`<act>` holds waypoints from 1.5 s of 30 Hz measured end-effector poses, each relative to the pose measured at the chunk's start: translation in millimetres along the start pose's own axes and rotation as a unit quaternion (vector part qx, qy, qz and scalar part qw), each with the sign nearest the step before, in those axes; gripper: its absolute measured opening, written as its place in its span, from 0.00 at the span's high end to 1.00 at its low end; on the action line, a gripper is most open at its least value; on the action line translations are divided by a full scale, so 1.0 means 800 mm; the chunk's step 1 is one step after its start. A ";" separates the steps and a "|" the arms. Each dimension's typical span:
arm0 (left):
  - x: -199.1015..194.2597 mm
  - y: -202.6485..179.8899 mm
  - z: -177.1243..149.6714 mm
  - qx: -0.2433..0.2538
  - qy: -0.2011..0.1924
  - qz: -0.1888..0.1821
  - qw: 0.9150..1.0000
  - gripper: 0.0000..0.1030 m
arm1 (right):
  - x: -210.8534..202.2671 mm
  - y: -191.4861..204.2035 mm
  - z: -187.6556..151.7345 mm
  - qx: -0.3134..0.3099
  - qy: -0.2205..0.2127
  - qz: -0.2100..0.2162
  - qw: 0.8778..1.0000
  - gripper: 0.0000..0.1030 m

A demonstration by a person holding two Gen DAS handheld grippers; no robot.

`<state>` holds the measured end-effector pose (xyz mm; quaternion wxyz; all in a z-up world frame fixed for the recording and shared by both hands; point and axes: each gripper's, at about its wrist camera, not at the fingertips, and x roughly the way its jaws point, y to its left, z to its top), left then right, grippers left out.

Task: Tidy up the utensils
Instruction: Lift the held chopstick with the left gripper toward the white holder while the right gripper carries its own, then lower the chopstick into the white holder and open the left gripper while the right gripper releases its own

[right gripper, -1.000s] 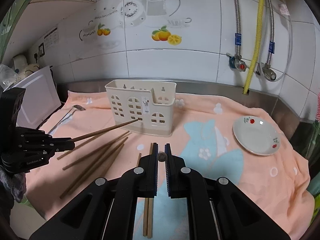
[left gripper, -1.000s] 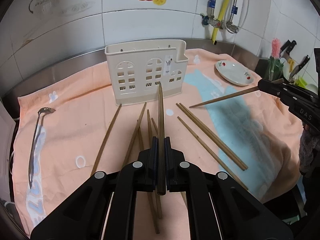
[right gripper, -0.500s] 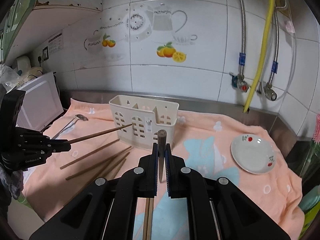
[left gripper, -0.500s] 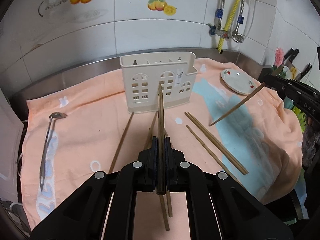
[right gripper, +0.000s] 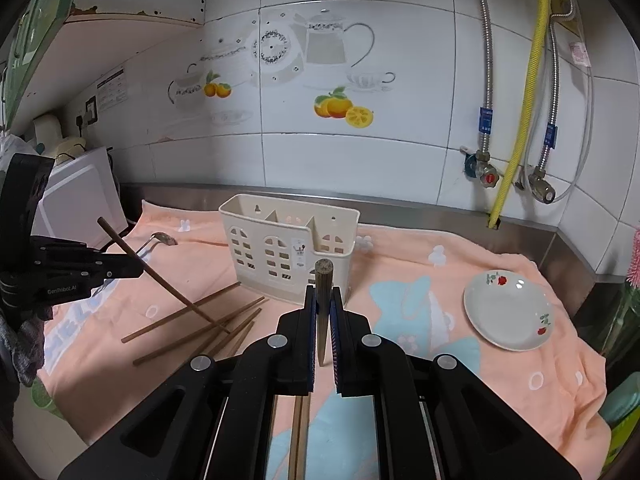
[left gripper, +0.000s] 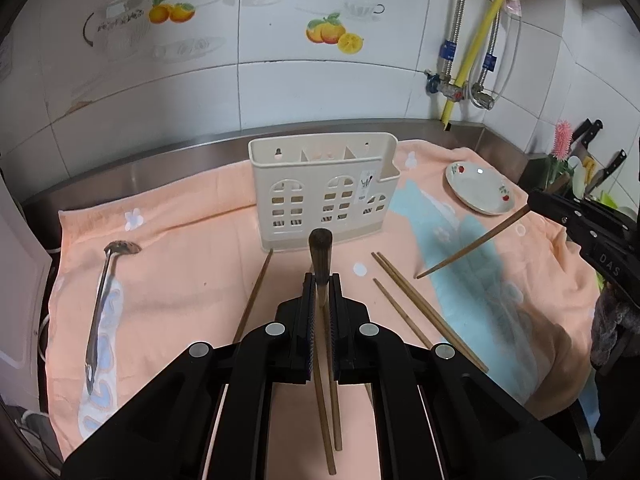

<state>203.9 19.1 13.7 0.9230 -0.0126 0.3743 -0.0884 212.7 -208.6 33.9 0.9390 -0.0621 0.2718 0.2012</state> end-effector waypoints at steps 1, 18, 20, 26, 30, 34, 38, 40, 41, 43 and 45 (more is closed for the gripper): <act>-0.002 -0.001 0.003 0.000 -0.002 -0.001 1.000 0.95 | -0.001 0.000 0.004 -0.001 -0.002 0.001 1.000 0.94; -0.087 -0.023 0.136 0.044 -0.118 0.020 0.992 0.95 | 0.001 -0.008 0.127 -0.014 -0.043 0.008 0.999 0.94; -0.092 -0.027 0.150 0.047 -0.132 0.024 0.990 0.95 | 0.004 -0.007 0.138 -0.016 -0.047 0.006 0.999 0.94; -0.085 -0.025 0.187 0.045 -0.159 0.029 0.986 0.95 | 0.018 -0.006 0.160 -0.016 -0.049 0.006 0.999 0.94; -0.067 -0.014 0.203 0.030 -0.169 0.034 0.985 0.95 | 0.034 -0.009 0.164 -0.007 -0.046 0.008 0.999 0.94; -0.035 0.004 0.210 0.004 -0.171 0.033 0.985 0.95 | 0.051 -0.010 0.164 -0.003 -0.041 0.008 0.999 0.94; -0.010 0.022 0.212 -0.022 -0.169 0.021 0.985 0.95 | 0.069 -0.009 0.159 -0.009 -0.034 0.005 0.999 0.94; -0.003 0.028 0.213 -0.027 -0.171 0.016 0.985 0.95 | 0.077 -0.010 0.157 -0.009 -0.030 0.005 1.000 0.94; 0.000 0.030 0.213 -0.029 -0.171 0.017 0.985 0.95 | 0.082 -0.011 0.155 -0.008 -0.027 0.004 1.000 0.94; 0.004 0.034 0.213 -0.032 -0.176 0.019 0.984 0.95 | 0.088 -0.012 0.153 -0.006 -0.024 0.005 1.000 0.94; 0.011 0.037 0.213 -0.037 -0.171 0.021 0.984 0.95 | 0.094 -0.014 0.151 -0.004 -0.019 0.007 1.000 0.94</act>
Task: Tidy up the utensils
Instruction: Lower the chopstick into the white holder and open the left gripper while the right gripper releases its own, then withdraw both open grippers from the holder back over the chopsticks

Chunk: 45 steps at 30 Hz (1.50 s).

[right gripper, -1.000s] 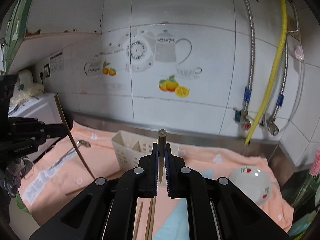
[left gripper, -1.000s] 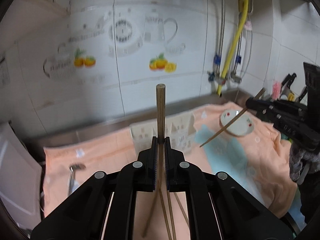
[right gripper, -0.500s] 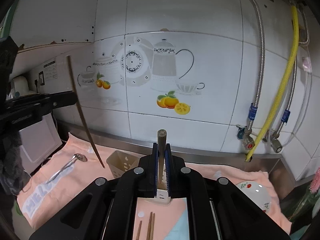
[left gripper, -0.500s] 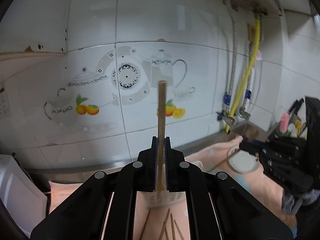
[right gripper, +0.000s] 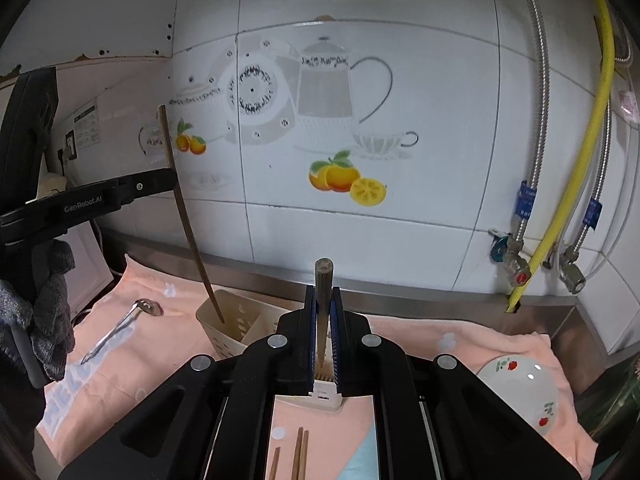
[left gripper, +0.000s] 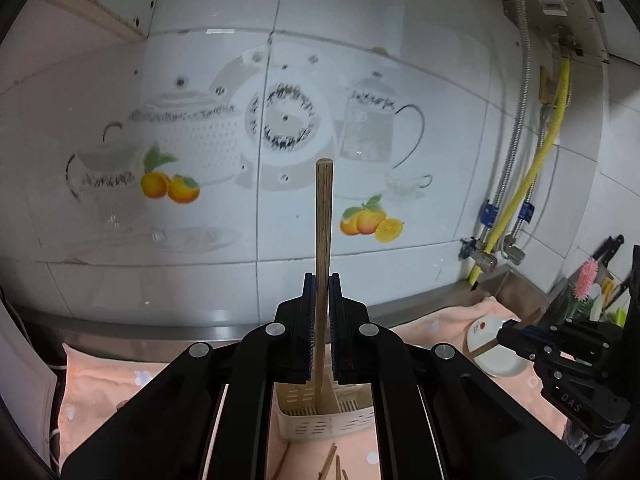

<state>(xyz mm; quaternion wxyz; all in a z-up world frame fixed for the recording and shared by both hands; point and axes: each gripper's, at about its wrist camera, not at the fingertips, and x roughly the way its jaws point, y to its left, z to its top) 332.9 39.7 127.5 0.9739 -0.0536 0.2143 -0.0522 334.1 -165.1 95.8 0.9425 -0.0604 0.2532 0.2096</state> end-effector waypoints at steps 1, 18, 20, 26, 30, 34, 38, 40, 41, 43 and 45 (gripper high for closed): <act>0.005 0.002 -0.003 -0.002 0.004 0.001 1.000 0.95 | 0.003 0.000 -0.002 0.000 0.003 0.000 1.000 0.94; 0.047 0.022 -0.053 -0.011 0.071 0.011 0.997 0.95 | 0.034 -0.009 -0.031 0.015 0.040 0.000 0.999 0.94; 0.046 0.023 -0.055 -0.011 0.071 0.014 0.997 0.93 | 0.034 -0.009 -0.032 0.017 0.041 0.000 0.999 0.93; 0.039 0.022 -0.053 -0.011 0.073 0.011 0.997 0.92 | 0.028 -0.010 -0.029 0.018 0.037 -0.006 0.999 0.87; 0.029 0.021 -0.052 -0.010 0.070 0.012 0.997 0.84 | 0.020 -0.011 -0.029 0.018 0.034 -0.009 0.999 0.82; 0.016 0.018 -0.052 -0.010 0.066 0.014 0.998 0.75 | 0.008 -0.012 -0.029 0.020 0.027 -0.013 0.999 0.77; -0.002 0.016 -0.054 -0.008 0.059 0.015 0.998 0.67 | -0.010 -0.012 -0.030 0.021 0.017 -0.017 0.999 0.68; -0.013 0.015 -0.056 -0.004 0.056 0.015 0.998 0.58 | -0.017 -0.011 -0.032 0.022 0.014 -0.018 1.000 0.65; -0.019 0.014 -0.058 -0.003 0.053 0.019 0.998 0.57 | -0.022 -0.010 -0.033 0.022 0.012 -0.018 1.000 0.64; -0.029 0.015 -0.061 -0.004 0.051 0.017 0.999 0.55 | -0.029 -0.009 -0.035 0.021 0.010 -0.018 1.000 0.61; -0.038 0.015 -0.064 -0.005 0.049 0.020 0.999 0.50 | -0.037 -0.007 -0.038 0.020 0.008 -0.019 1.000 0.58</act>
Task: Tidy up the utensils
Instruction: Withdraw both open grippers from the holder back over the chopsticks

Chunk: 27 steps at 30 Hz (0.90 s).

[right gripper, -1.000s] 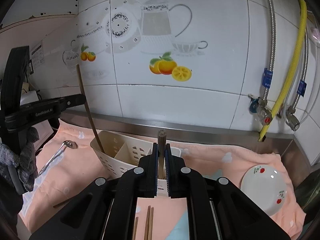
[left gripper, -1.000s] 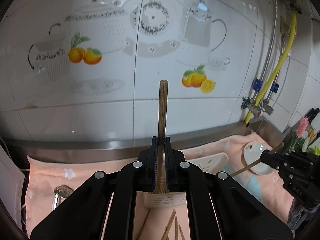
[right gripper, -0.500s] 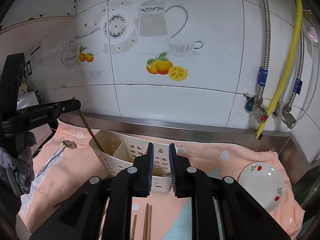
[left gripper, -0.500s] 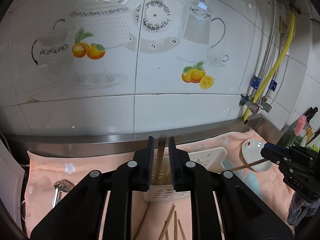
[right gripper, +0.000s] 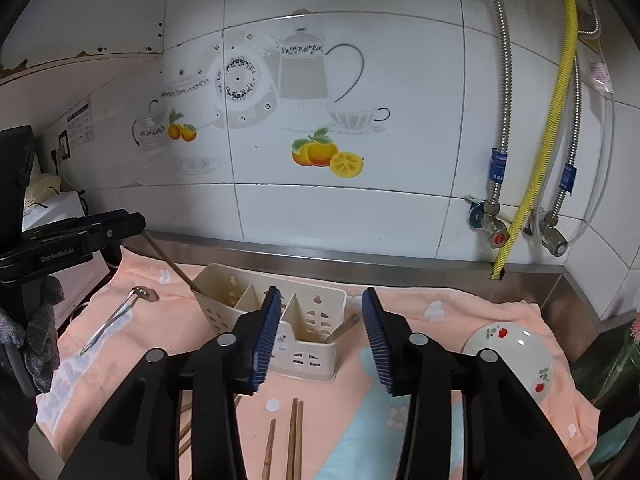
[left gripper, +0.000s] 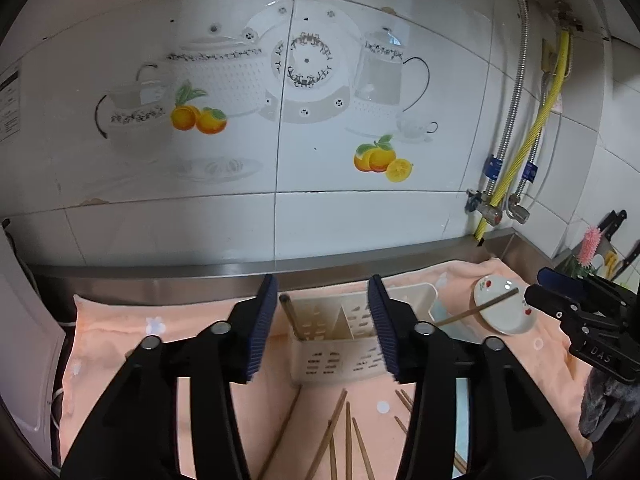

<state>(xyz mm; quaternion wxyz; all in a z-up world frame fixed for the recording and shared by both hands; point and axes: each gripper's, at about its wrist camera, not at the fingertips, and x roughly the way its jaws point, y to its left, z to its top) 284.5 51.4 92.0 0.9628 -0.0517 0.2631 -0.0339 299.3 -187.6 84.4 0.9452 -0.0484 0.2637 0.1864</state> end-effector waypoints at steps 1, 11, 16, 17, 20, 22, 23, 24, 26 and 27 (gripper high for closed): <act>-0.005 0.000 -0.003 0.001 -0.001 0.001 1.000 0.49 | -0.004 0.001 -0.002 0.000 -0.001 0.000 1.000 0.57; -0.041 0.002 -0.042 -0.002 0.000 0.005 1.000 0.33 | -0.036 0.013 -0.024 -0.004 -0.008 0.004 1.000 0.46; -0.054 0.001 -0.067 0.001 0.004 0.007 1.000 0.24 | -0.048 0.019 -0.042 -0.001 -0.006 0.009 1.000 0.41; -0.057 0.000 -0.071 0.001 0.004 0.004 1.000 0.23 | -0.051 0.021 -0.048 -0.002 -0.006 0.010 1.000 0.40; -0.064 -0.002 -0.085 0.007 0.004 0.010 1.000 0.17 | -0.056 0.024 -0.059 -0.003 -0.004 0.011 1.000 0.36; -0.070 -0.004 -0.095 0.012 0.006 0.009 1.000 0.15 | -0.061 0.026 -0.068 -0.002 -0.004 0.012 1.000 0.34; -0.071 -0.005 -0.098 0.012 0.008 0.009 1.000 0.13 | -0.064 0.026 -0.074 0.000 -0.003 0.015 1.000 0.34; -0.072 -0.005 -0.102 0.012 0.009 0.009 1.000 0.12 | -0.065 0.027 -0.078 0.002 -0.002 0.018 1.000 0.32; -0.077 -0.004 -0.112 0.013 0.010 0.011 1.000 0.11 | -0.068 0.030 -0.088 0.002 0.002 0.020 1.000 0.31; -0.078 -0.004 -0.115 0.014 0.011 0.012 1.000 0.10 | -0.069 0.031 -0.093 0.000 0.003 0.019 1.000 0.30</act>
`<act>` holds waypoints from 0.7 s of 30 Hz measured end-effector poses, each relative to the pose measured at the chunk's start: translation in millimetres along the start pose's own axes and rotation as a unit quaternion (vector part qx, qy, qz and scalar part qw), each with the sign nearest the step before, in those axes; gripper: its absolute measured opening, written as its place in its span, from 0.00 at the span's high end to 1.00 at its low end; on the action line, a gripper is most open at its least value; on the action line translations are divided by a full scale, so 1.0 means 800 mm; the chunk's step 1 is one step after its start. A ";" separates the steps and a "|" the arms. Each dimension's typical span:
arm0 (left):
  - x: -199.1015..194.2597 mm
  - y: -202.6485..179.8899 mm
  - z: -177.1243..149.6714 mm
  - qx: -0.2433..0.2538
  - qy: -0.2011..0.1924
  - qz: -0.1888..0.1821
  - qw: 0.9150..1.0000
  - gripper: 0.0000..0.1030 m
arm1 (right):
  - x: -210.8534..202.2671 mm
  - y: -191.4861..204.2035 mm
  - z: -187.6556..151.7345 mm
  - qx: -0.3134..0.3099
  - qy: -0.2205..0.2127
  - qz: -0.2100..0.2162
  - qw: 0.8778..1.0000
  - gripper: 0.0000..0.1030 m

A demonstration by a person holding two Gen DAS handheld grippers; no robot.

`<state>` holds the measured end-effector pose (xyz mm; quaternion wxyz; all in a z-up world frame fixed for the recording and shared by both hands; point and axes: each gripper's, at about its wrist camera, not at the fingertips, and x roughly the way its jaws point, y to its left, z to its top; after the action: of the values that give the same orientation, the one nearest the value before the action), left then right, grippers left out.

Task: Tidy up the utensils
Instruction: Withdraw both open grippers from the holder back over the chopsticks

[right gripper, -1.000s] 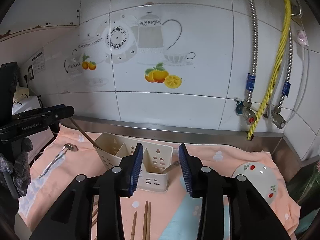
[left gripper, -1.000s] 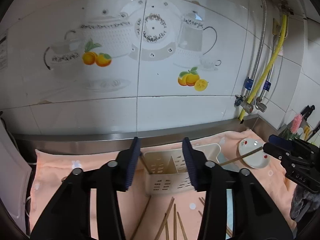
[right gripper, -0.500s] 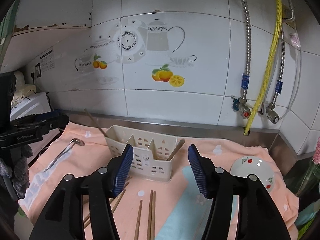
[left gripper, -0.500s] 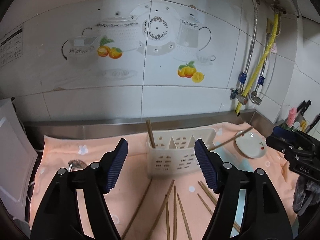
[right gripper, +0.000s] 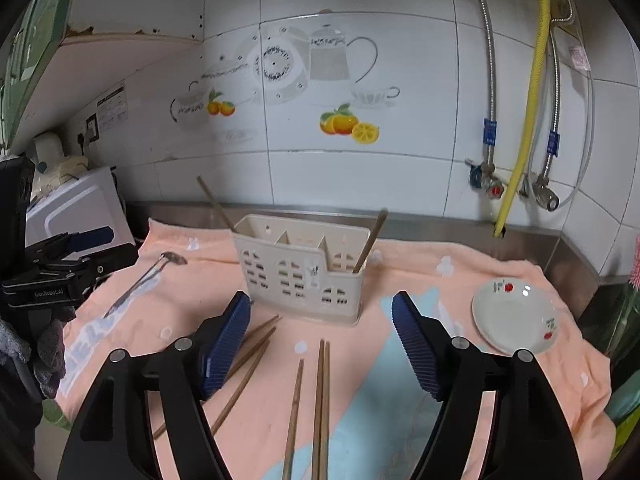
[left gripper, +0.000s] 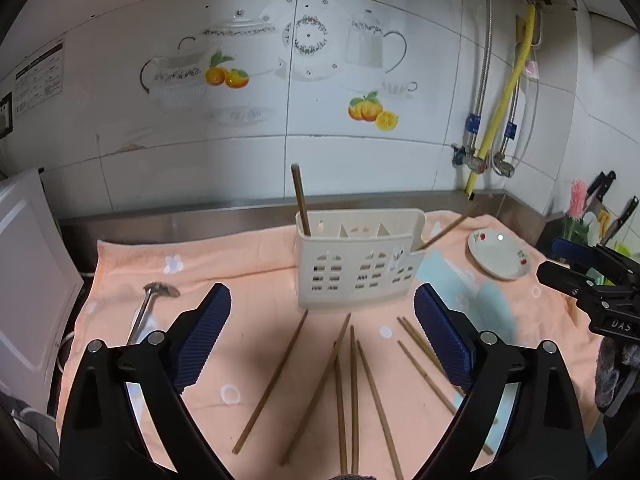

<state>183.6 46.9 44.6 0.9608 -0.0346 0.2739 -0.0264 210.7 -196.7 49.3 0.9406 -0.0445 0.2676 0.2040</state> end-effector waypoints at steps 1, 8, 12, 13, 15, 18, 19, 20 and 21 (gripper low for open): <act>-0.002 0.001 -0.005 0.000 0.002 0.003 1.000 0.09 | -0.002 0.002 -0.005 -0.003 0.002 -0.002 1.000 0.30; -0.006 0.011 -0.042 -0.002 0.018 0.016 1.000 0.08 | -0.011 0.012 -0.037 -0.007 0.008 -0.003 1.000 0.26; -0.006 0.019 -0.062 -0.010 0.030 0.019 0.999 0.08 | -0.015 0.017 -0.057 -0.009 0.014 -0.003 1.000 0.26; -0.006 0.021 -0.067 -0.013 0.033 0.020 0.999 0.08 | -0.015 0.017 -0.062 -0.007 0.016 -0.003 1.000 0.26; -0.007 0.025 -0.076 -0.019 0.038 0.020 0.999 0.08 | -0.015 0.018 -0.074 -0.005 0.021 0.001 1.000 0.25; -0.007 0.028 -0.092 -0.021 0.046 0.025 0.998 0.08 | -0.013 0.021 -0.090 -0.002 0.030 0.002 1.000 0.23; -0.006 0.027 -0.096 -0.020 0.049 0.026 0.998 0.08 | -0.012 0.022 -0.096 -0.001 0.035 0.002 0.999 0.23; -0.005 0.026 -0.101 -0.018 0.053 0.027 0.998 0.08 | -0.010 0.023 -0.102 0.001 0.039 0.004 0.999 0.22; -0.004 0.024 -0.106 -0.016 0.057 0.027 0.998 0.08 | -0.009 0.023 -0.106 0.001 0.042 0.005 0.999 0.22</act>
<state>136.7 62.1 -26.8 0.9433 -0.0410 0.3294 0.0020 156.2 -198.5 -18.7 0.9277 -0.0509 0.3073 0.2060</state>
